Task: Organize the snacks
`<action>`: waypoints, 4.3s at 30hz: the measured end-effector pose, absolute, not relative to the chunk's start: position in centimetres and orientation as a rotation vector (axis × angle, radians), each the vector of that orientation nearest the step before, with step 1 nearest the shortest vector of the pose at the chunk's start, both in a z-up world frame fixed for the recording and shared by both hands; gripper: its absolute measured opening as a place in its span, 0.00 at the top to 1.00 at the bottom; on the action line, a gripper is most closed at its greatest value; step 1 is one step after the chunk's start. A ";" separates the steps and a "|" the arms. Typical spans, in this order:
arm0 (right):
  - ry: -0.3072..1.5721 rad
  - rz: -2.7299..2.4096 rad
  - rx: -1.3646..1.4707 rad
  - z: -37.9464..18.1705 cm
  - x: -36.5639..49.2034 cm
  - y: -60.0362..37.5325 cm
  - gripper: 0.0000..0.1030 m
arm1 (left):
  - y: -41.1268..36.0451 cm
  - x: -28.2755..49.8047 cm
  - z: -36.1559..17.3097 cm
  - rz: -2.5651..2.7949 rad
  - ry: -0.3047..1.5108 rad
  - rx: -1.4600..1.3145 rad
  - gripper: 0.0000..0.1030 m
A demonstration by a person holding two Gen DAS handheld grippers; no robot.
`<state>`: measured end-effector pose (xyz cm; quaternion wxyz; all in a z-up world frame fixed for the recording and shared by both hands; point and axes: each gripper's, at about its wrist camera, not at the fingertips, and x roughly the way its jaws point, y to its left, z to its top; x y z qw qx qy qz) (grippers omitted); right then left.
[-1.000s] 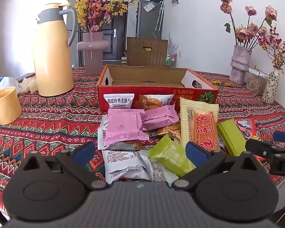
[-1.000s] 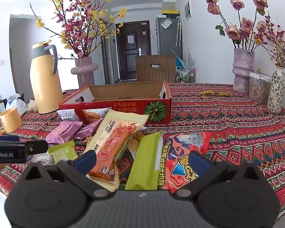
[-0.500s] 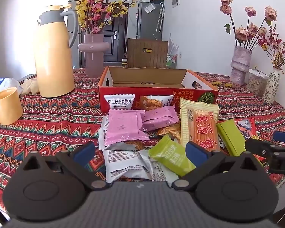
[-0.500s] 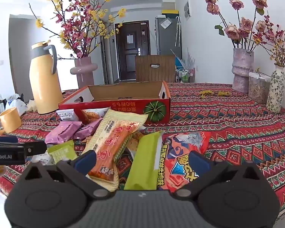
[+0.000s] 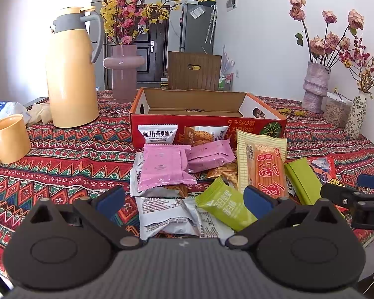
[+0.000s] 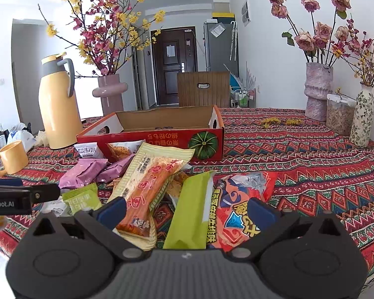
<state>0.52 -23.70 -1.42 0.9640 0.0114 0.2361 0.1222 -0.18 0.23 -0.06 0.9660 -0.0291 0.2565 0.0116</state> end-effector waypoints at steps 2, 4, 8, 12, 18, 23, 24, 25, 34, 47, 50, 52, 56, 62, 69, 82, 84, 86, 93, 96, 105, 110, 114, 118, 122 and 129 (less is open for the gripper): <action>0.478 0.247 0.023 -1.4 0.5 -23.7 0.00 | 0.2 -0.2 -0.1 0.024 0.518 -0.059 0.00; 0.478 0.247 0.023 -1.4 0.5 -23.7 0.00 | 0.2 -0.2 -0.1 0.024 0.519 -0.059 0.00; 0.478 0.247 0.024 -1.4 0.5 -23.7 0.00 | 0.2 -0.2 -0.1 0.024 0.517 -0.060 0.00; 0.479 0.248 0.024 -1.4 0.5 -23.7 0.00 | 0.2 -0.2 -0.1 0.023 0.517 -0.061 0.00; 0.479 0.248 0.024 -1.5 0.6 -23.8 0.00 | 0.2 -0.2 -0.1 0.023 0.517 -0.061 0.00; 0.479 0.248 0.025 -1.4 0.6 -23.8 0.00 | 0.1 -0.3 -0.1 0.021 0.516 -0.062 0.00; 0.479 0.248 0.024 -1.5 0.6 -23.8 0.00 | 0.1 -0.3 -0.1 0.021 0.516 -0.062 0.00; 0.480 0.247 0.025 -1.5 0.6 -23.8 0.00 | 0.1 -0.3 -0.1 0.023 0.516 -0.062 0.00; 0.481 0.248 0.025 -1.4 0.6 -23.8 0.00 | 0.1 -0.3 0.0 0.023 0.514 -0.063 0.00; 0.476 0.248 0.013 -1.4 0.6 -23.7 0.00 | 0.2 -0.4 0.1 0.020 0.509 -0.066 0.00; 0.471 0.247 0.011 -1.5 0.5 -23.7 0.00 | 0.3 -0.4 0.0 0.019 0.506 -0.065 0.00; 0.467 0.244 0.008 -1.5 0.4 -23.8 0.00 | 0.3 -0.4 -0.1 0.020 0.506 -0.061 0.00; 0.463 0.243 0.006 -1.6 0.4 -23.8 0.00 | 0.4 -0.3 -0.3 0.024 0.505 -0.054 0.00; 0.455 0.241 0.006 -1.8 0.5 -24.1 0.00 | 0.6 -0.2 -0.5 0.023 0.492 -0.063 0.00; 0.439 0.232 -0.023 -1.9 0.9 -24.4 0.00 | 0.6 0.2 -0.8 0.025 0.496 -0.061 0.00; 0.477 0.271 -0.022 -1.7 2.7 -24.8 0.00 | 0.7 1.2 -0.7 0.021 0.467 -0.066 0.00; 0.482 0.275 -0.014 -1.7 2.8 -24.4 0.00 | 0.7 1.3 -0.7 0.018 0.468 -0.066 0.00; 0.485 0.276 0.001 -1.8 2.8 -24.1 0.00 | 0.8 1.3 -0.6 0.019 0.469 -0.069 0.00; 0.544 0.280 0.026 -2.9 3.9 -23.0 0.21 | 1.2 1.4 -0.5 0.038 0.466 -0.074 0.00; 0.585 0.270 -0.006 -3.7 4.6 -22.3 0.43 | 1.4 1.3 -0.5 0.042 0.473 -0.080 0.00; 0.628 0.259 -0.135 -4.0 5.4 -21.3 0.64 | 1.7 1.6 -0.3 0.057 0.517 -0.081 0.00; 0.589 0.287 -0.035 -2.2 6.0 -23.8 0.65 | 1.8 2.3 -0.2 0.103 0.569 -0.075 0.00; 0.542 0.317 0.025 -1.1 6.9 -26.0 0.65 | 1.7 3.1 -0.2 0.170 0.625 -0.051 0.00; 0.526 0.368 0.062 -0.6 8.5 -27.6 0.66 | 2.0 4.1 0.0 0.242 0.683 -0.063 0.00; 0.545 0.425 0.043 -0.3 10.2 -28.3 0.65 | 2.2 5.4 0.3 0.278 0.731 -0.105 0.00; 0.587 0.458 0.019 -0.2 12.5 -28.2 0.65 | 1.8 9.5 0.6 0.265 0.793 -0.162 0.00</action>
